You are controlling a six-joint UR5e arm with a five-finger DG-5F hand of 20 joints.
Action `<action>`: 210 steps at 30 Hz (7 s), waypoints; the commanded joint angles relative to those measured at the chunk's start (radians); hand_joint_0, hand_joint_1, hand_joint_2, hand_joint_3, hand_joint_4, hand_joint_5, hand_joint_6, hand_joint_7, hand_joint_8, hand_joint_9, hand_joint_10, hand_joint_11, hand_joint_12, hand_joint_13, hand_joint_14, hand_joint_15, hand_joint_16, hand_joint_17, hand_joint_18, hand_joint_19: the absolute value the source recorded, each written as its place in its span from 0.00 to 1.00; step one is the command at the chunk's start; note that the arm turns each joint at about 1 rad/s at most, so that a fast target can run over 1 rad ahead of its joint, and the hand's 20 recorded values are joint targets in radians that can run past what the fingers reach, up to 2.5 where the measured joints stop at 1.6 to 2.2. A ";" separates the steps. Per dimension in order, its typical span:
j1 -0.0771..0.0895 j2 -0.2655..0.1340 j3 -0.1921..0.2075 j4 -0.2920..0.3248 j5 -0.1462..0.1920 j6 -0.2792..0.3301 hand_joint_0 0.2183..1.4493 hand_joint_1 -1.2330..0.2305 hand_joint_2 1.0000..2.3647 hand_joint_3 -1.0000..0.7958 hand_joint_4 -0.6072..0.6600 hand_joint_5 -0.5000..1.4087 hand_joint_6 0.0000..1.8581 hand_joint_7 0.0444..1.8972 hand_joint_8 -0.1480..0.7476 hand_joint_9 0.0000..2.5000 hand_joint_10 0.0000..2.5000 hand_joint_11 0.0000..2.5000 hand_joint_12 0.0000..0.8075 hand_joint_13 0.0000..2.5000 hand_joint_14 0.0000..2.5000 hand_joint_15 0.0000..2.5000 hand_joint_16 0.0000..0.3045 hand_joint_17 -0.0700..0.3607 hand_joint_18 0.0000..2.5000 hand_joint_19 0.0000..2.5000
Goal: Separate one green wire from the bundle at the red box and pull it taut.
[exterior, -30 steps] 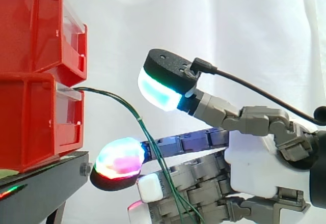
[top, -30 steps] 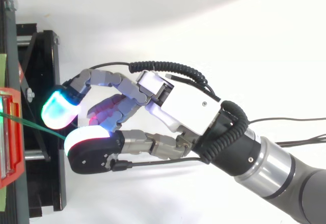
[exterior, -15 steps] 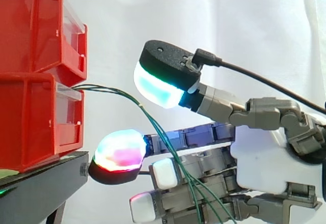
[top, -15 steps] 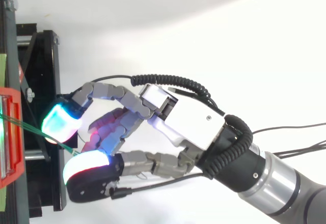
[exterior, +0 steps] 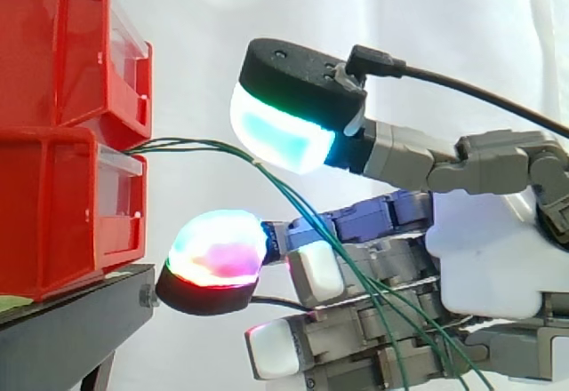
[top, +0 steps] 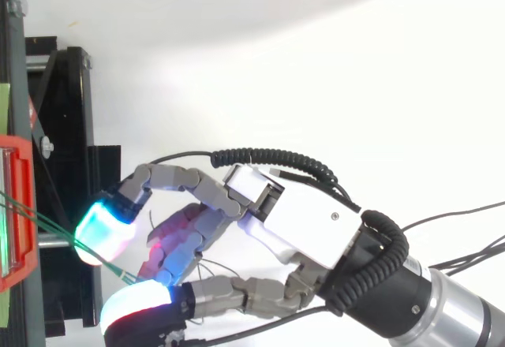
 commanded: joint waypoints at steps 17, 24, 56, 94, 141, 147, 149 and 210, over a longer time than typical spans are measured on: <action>0.013 0.073 0.010 -0.364 -0.008 0.222 0.26 0.43 0.00 0.28 0.57 0.17 0.27 0.60 0.49 0.58 0.01 0.31 0.46 0.45 0.01 0.26 0.19 0.46 0.36 0.22; 0.013 0.087 0.010 -0.413 -0.016 0.242 0.31 0.39 0.01 0.33 0.52 0.16 0.36 0.49 0.47 0.57 0.01 0.33 0.44 0.45 0.01 0.27 0.18 0.45 0.35 0.22; 0.010 0.095 0.013 -0.235 -0.041 0.087 0.32 0.33 0.01 0.33 0.50 0.15 0.42 0.42 0.43 0.55 0.01 0.38 0.42 0.50 0.01 0.32 0.17 0.43 0.36 0.25; 0.001 0.101 0.082 -0.459 -0.102 0.194 0.31 0.34 0.00 0.28 0.53 0.16 0.49 0.43 0.46 0.56 0.01 0.38 0.43 0.51 0.01 0.33 0.16 0.41 0.35 0.26; -0.031 0.139 0.117 -0.667 -0.169 0.213 0.25 0.48 0.00 0.28 0.55 0.16 0.48 0.44 0.48 0.56 0.01 0.38 0.45 0.51 0.01 0.34 0.16 0.42 0.34 0.27; -0.033 0.148 0.117 -0.710 -0.189 0.213 0.25 0.44 0.00 0.28 0.55 0.16 0.48 0.43 0.48 0.56 0.01 0.38 0.45 0.51 0.01 0.34 0.16 0.42 0.34 0.27; -0.033 0.153 0.117 -0.719 -0.195 0.213 0.25 0.43 0.00 0.28 0.56 0.16 0.48 0.43 0.48 0.55 0.01 0.37 0.45 0.51 0.01 0.34 0.16 0.42 0.34 0.27; -0.037 0.260 0.036 -0.640 -0.208 0.115 0.29 0.32 0.00 0.28 0.53 0.16 0.47 0.44 0.46 0.56 0.01 0.38 0.43 0.52 0.01 0.35 0.15 0.41 0.34 0.27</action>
